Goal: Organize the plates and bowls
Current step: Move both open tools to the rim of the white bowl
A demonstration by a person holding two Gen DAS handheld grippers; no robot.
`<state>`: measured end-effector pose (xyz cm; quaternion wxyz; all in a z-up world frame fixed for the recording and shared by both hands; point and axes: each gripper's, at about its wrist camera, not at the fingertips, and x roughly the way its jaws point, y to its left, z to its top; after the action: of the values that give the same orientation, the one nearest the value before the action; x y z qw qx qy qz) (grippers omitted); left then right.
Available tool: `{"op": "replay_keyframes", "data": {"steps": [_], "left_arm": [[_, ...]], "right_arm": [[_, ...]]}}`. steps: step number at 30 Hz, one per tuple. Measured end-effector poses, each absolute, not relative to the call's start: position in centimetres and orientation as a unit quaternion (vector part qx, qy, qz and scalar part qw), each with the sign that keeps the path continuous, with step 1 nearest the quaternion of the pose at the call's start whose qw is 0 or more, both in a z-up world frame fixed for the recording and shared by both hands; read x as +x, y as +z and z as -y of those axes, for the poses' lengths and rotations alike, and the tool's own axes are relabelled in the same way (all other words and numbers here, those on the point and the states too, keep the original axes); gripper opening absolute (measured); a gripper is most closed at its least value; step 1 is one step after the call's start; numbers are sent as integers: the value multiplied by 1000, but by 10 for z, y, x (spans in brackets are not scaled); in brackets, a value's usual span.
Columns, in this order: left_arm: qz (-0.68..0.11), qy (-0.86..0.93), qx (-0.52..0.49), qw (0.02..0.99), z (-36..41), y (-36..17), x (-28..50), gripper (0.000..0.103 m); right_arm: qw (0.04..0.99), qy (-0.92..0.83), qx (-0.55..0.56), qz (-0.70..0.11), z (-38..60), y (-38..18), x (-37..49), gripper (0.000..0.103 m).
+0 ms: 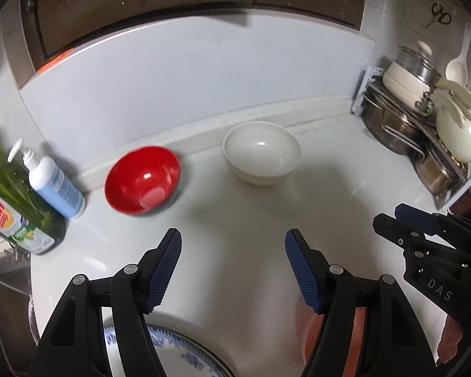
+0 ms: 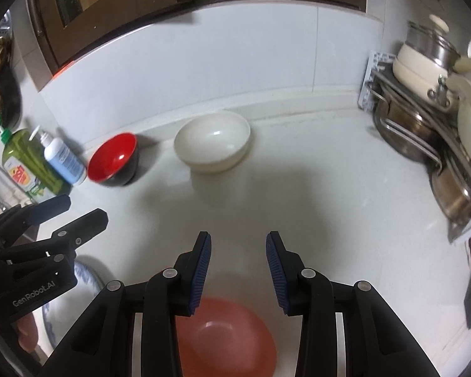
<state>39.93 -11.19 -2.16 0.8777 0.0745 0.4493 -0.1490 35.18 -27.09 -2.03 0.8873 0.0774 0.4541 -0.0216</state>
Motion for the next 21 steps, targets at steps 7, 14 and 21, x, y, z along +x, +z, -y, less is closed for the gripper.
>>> {"op": "replay_keyframes", "data": {"steps": [7,14,21], "left_arm": [[-441,-149,80,881,112,-20,429,68],[-445,-158,74,879,113,-25,462,67],[-454,-159,75,873,122,-35,495,67]], "right_arm": [[889,-26,67,-452,268,-16,387,38],[890,-19,68,-450,268,-20,422,38],[886,-18,77,-457,272,-31,453,38]]}}
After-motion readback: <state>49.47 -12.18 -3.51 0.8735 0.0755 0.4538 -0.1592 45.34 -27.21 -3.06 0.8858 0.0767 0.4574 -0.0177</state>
